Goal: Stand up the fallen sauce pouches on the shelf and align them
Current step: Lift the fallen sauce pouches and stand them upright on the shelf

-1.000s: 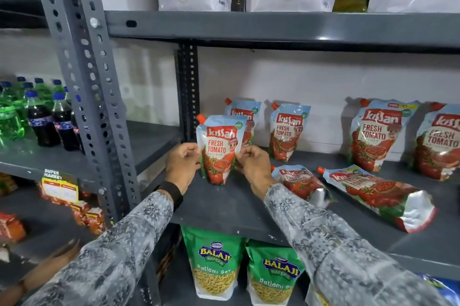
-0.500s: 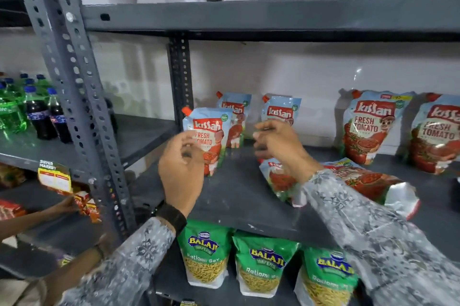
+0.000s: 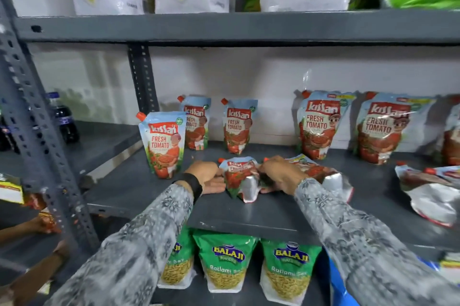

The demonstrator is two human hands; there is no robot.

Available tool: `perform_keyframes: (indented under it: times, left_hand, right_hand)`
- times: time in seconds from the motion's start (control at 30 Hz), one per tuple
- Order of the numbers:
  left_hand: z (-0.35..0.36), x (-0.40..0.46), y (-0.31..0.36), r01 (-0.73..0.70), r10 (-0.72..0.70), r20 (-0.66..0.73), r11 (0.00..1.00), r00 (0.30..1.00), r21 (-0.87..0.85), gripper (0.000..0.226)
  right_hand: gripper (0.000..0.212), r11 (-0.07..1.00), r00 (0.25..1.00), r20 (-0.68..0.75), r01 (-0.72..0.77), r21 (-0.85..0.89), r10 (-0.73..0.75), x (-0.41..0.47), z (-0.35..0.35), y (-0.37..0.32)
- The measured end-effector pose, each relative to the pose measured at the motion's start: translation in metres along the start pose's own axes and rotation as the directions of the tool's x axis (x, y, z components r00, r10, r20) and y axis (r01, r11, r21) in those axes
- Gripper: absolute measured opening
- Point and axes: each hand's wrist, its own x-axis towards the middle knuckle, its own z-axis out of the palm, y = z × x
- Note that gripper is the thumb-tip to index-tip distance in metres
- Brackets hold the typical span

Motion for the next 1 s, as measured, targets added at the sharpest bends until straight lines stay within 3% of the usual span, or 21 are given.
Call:
perform_keyframes:
  times: [0.07, 0.2, 0.33, 0.5, 0.63, 0.77, 1.0]
  left_hand:
    - [0.002, -0.004, 0.000, 0.045, -0.043, 0.027, 0.996, 0.999, -0.078, 0.010]
    - [-0.002, -0.010, -0.002, 0.106, -0.087, 0.083, 0.961, 0.993, -0.257, 0.020]
    - [-0.007, -0.025, 0.010, -0.020, 0.053, 0.074, 0.924, 0.996, -0.381, 0.015]
    - [-0.015, -0.035, 0.044, -0.382, 0.357, -0.139, 0.882, 0.924, -0.275, 0.013]
    - [-0.019, -0.030, 0.042, -0.531, 0.476, -0.249, 0.808, 0.843, -0.254, 0.017]
    - [-0.022, -0.014, 0.017, -0.577, 0.504, -0.310, 0.786, 0.806, -0.222, 0.016]
    - [-0.025, 0.003, -0.020, -0.543, 0.488, -0.256, 0.806, 0.835, -0.236, 0.013]
  right_hand:
    - [0.018, 0.994, 0.999, 0.015, -0.046, 0.104, 0.045, 0.003, -0.001, 0.002]
    - [0.013, 0.968, 0.997, 0.028, -0.081, 0.239, 0.077, 0.000, 0.000, 0.000]
    - [0.026, 0.923, 0.995, 0.101, -0.030, 0.383, -0.010, -0.005, 0.000, -0.017]
    - [0.024, 0.887, 0.960, -0.111, 0.280, 0.367, -0.258, -0.018, -0.001, -0.054]
    - [0.026, 0.830, 0.910, -0.204, 0.413, 0.375, -0.361, -0.012, 0.019, -0.062]
    - [0.021, 0.829, 0.911, -0.239, 0.406, 0.385, -0.335, -0.004, 0.041, -0.044]
    - [0.024, 0.860, 0.926, -0.250, 0.361, 0.361, -0.284, 0.005, 0.061, -0.014]
